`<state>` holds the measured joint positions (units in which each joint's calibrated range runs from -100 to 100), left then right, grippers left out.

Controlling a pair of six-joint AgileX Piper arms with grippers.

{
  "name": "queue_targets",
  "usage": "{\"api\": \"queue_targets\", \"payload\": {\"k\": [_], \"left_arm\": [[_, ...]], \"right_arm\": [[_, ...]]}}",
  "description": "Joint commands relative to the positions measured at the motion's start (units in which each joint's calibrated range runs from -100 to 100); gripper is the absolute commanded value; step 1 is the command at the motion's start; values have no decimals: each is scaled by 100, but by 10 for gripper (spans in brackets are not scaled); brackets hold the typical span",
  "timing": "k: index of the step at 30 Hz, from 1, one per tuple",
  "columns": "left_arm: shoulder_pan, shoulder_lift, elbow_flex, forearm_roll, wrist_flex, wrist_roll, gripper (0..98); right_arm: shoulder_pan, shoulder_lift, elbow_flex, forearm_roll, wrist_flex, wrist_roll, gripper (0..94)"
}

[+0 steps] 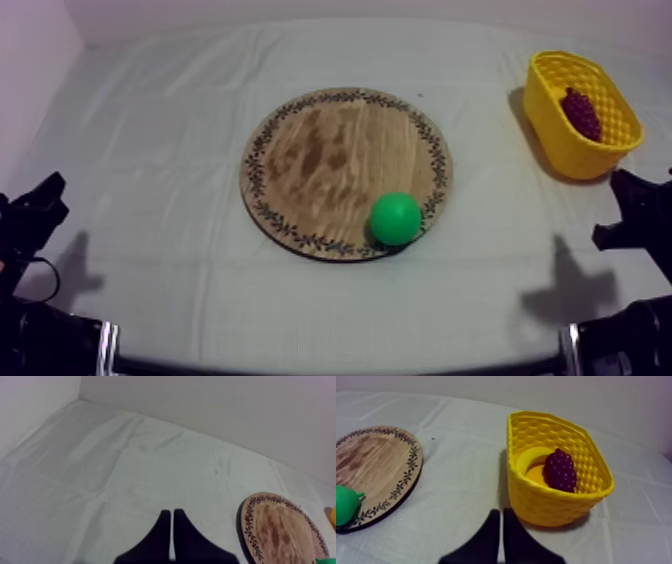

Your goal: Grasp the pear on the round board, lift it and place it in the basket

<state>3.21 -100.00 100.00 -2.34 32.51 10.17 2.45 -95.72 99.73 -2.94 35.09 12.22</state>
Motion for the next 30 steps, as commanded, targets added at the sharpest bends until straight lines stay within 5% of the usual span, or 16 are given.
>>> {"api": "queue_targets", "payload": {"k": [1,21,30], "left_arm": [[2,0,0,2,-1,1,1],[2,0,0,2,-1,1,1],[2,0,0,2,-1,1,1]], "right_arm": [[0,5,5,-2,-1,2,3],[-52,5,-61,-64,-55,137,5],[-653,1175,-2130,102,1086,103,7]]}}
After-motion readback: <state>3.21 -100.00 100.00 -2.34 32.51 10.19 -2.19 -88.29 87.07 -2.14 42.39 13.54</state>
